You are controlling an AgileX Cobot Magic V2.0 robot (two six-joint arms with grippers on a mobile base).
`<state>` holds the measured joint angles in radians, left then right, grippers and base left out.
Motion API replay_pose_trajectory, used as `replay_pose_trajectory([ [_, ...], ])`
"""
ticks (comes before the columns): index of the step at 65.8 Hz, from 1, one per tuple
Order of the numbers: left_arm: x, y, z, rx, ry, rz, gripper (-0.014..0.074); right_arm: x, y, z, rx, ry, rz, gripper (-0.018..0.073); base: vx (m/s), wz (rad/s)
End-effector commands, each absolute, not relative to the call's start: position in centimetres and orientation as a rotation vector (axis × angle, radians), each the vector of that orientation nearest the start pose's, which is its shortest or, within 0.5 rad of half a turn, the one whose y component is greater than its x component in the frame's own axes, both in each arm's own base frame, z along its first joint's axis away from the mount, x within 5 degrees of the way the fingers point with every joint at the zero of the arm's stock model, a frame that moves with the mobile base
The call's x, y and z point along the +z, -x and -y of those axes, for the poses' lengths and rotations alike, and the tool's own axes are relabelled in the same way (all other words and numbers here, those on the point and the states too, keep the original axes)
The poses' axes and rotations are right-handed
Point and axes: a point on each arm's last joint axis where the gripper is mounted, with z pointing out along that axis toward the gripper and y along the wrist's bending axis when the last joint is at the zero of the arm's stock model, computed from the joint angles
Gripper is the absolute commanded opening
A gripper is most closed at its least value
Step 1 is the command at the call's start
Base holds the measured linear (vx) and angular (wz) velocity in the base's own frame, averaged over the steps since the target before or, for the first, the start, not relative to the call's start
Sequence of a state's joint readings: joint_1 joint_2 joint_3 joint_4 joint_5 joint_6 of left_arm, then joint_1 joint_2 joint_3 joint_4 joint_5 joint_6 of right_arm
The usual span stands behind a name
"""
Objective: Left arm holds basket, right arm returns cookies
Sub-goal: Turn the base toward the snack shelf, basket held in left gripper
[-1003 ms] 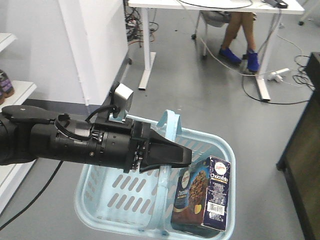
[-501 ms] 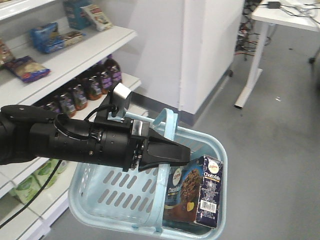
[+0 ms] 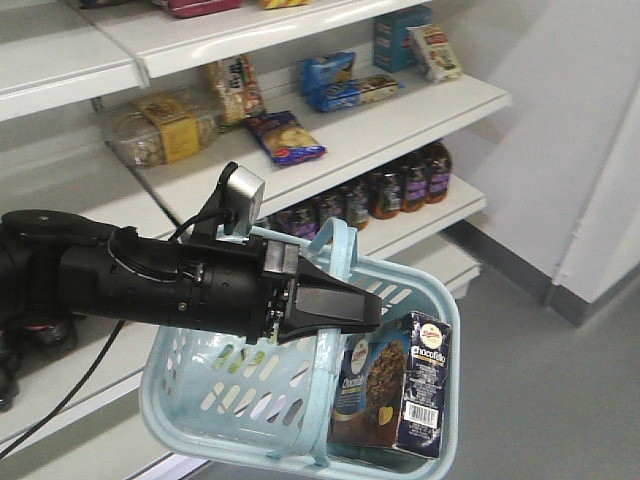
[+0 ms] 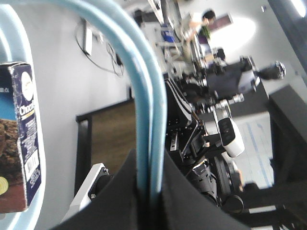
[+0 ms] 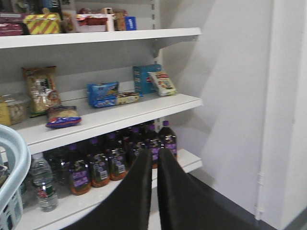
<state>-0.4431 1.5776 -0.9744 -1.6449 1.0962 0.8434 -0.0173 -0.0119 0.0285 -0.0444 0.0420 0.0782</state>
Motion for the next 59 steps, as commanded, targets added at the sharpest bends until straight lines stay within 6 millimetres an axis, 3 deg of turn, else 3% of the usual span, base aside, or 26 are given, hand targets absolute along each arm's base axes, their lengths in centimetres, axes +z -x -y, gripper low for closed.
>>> replay_pose_trajectory([
  [1,32.15,-23.83,20.51,-2.01,-0.373,-2.008,-0.0006,20.14,-5.64,0.1,0.008,-0.036,-1.479,-0.0006,0.18,0.71],
  [20,32.15,-23.83,20.51,-2.01,-0.373,-2.008,-0.0006,20.15,-5.64,0.1,0.008,-0.036,-1.478,-0.0006,0.17,0.61],
  [59,32.15,-23.83,20.51,-2.01,-0.373,-2.008,-0.0006,20.15,-5.64,0.1,0.008,-0.036,-1.478,-0.0006,0.15,0.38],
])
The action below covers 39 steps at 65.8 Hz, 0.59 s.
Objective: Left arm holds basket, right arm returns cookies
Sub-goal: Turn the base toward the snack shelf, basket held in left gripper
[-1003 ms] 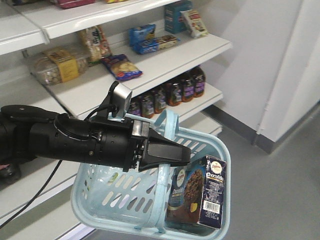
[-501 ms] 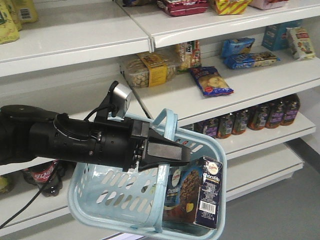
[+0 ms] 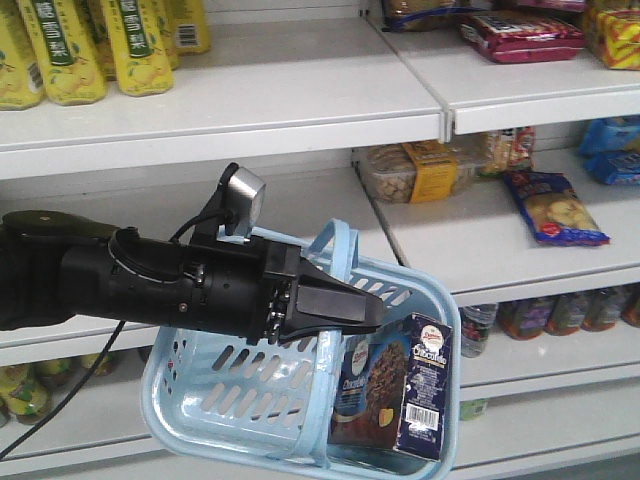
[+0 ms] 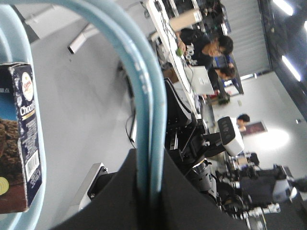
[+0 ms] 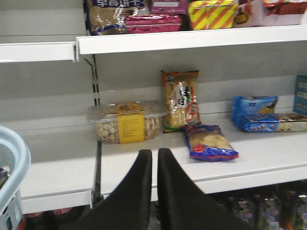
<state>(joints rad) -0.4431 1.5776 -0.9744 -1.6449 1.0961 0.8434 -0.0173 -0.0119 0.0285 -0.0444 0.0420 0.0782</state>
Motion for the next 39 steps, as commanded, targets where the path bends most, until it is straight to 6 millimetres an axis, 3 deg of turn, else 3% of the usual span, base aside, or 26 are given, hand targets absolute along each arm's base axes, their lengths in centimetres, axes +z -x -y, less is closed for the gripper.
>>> replay_pose_trajectory([
  [1,32.15,-23.83,20.51,-2.01,-0.373,-2.008,-0.0006,20.15,-5.64,0.1,0.008,-0.036,-1.478,-0.0006,0.15,0.46],
  [22,32.15,-23.83,20.51,-2.01,-0.373,-2.008,-0.0006,20.15,-5.64,0.1,0.008,-0.036,-1.478,-0.0006,0.13,0.41],
  [39,32.15,-23.83,20.51,-2.01,-0.373,-2.008,-0.0006,20.14,-5.64,0.1,0.008,-0.036,-1.479,-0.0006,0.09,0.17],
])
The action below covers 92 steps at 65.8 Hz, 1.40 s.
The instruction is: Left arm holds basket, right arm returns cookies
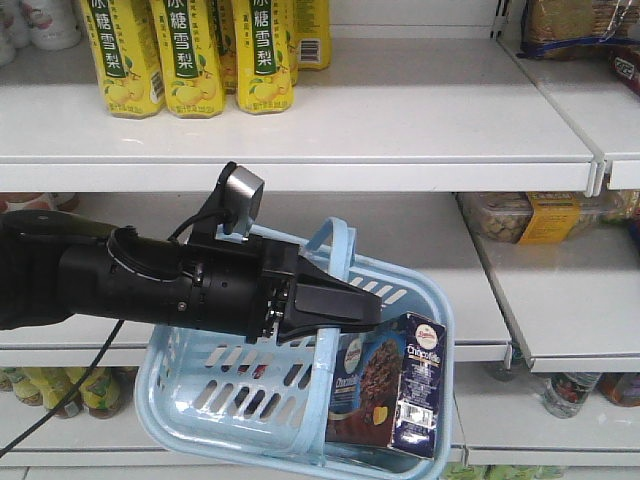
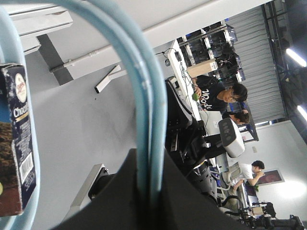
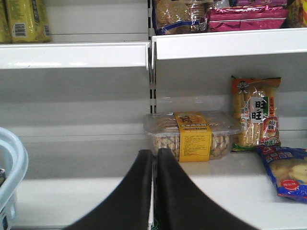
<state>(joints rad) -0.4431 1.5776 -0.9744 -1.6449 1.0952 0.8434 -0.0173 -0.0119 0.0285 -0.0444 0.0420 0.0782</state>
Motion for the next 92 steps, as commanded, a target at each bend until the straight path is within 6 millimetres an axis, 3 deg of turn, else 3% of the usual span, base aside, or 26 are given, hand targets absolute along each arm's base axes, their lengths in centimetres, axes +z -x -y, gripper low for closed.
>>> replay_pose_trajectory([
  [1,32.15,-23.83,20.51,-2.01,-0.373,-2.008,-0.0006,20.14,-5.64,0.1,0.008,-0.036,-1.479,-0.0006,0.07,0.06],
  [92,32.15,-23.83,20.51,-2.01,-0.373,-2.008,-0.0006,20.15,-5.64,0.1,0.008,-0.036,-1.478,-0.0006,0.05,0.0],
])
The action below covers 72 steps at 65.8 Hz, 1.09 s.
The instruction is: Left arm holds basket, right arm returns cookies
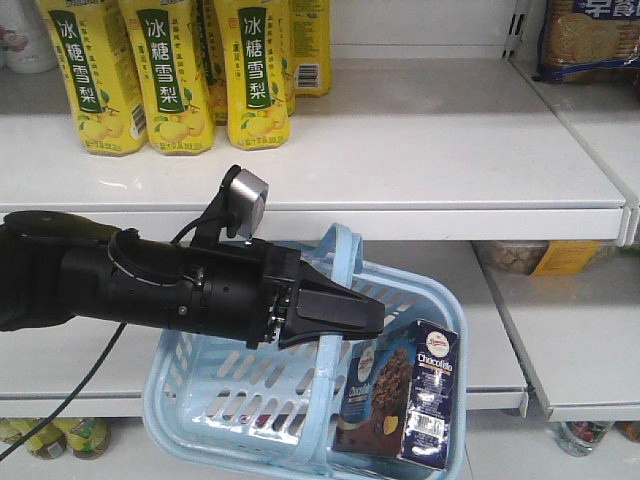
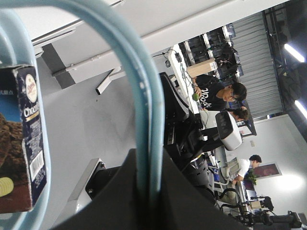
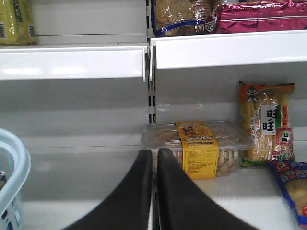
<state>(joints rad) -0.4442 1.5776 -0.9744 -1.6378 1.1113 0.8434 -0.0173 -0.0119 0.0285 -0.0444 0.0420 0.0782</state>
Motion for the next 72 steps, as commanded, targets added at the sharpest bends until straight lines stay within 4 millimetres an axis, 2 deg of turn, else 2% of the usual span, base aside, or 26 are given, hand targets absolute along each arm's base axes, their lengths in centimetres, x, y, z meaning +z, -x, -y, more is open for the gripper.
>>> replay_pose_trajectory([
  [1,32.15,-23.83,20.51,-2.01,-0.373,-2.008,-0.0006,20.15,-5.64,0.1,0.008,-0.036,-1.478,-0.0006,-0.01,0.03],
  [58,32.15,-23.83,20.51,-2.01,-0.373,-2.008,-0.0006,20.15,-5.64,0.1,0.008,-0.036,-1.478,-0.0006,0.0,0.0],
  [72,32.15,-23.83,20.51,-2.01,-0.373,-2.008,-0.0006,21.07,-5.51,0.07,0.024,-0.041,-1.381,-0.0006,0.0,0.0],
])
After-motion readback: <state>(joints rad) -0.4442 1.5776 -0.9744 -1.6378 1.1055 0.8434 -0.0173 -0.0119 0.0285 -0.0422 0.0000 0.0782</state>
